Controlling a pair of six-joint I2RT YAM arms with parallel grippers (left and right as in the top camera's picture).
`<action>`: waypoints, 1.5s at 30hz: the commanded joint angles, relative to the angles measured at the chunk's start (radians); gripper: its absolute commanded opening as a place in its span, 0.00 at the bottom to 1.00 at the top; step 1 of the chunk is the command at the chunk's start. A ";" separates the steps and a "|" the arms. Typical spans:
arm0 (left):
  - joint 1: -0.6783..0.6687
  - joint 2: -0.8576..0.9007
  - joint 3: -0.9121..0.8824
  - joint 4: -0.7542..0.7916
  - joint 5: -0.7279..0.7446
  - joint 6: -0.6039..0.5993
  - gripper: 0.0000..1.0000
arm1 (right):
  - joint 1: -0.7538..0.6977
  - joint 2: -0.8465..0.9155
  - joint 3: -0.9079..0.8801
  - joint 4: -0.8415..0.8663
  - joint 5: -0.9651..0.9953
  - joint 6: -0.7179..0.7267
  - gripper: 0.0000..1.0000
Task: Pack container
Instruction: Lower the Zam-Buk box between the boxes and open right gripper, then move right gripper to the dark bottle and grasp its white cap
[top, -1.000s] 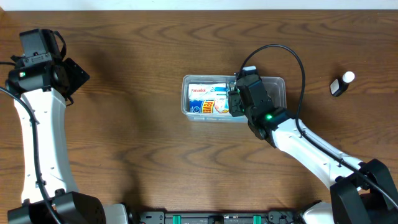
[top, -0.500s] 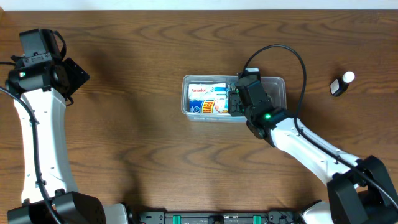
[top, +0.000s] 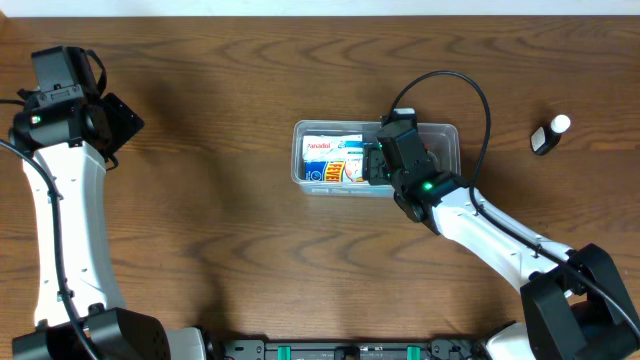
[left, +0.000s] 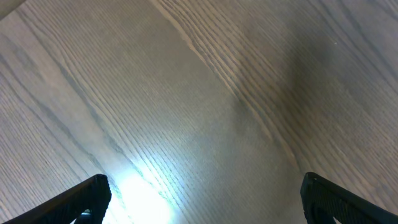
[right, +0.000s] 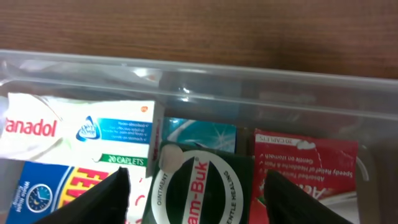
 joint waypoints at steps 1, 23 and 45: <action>0.003 0.010 0.009 -0.002 -0.002 -0.005 0.98 | 0.007 0.006 0.006 0.010 0.007 -0.036 0.59; 0.003 0.010 0.009 -0.002 -0.002 -0.005 0.98 | 0.006 0.040 0.004 -0.177 0.149 -0.100 0.09; 0.003 0.010 0.009 -0.002 -0.002 -0.005 0.98 | -0.066 -0.141 0.117 -0.277 0.059 -0.177 0.01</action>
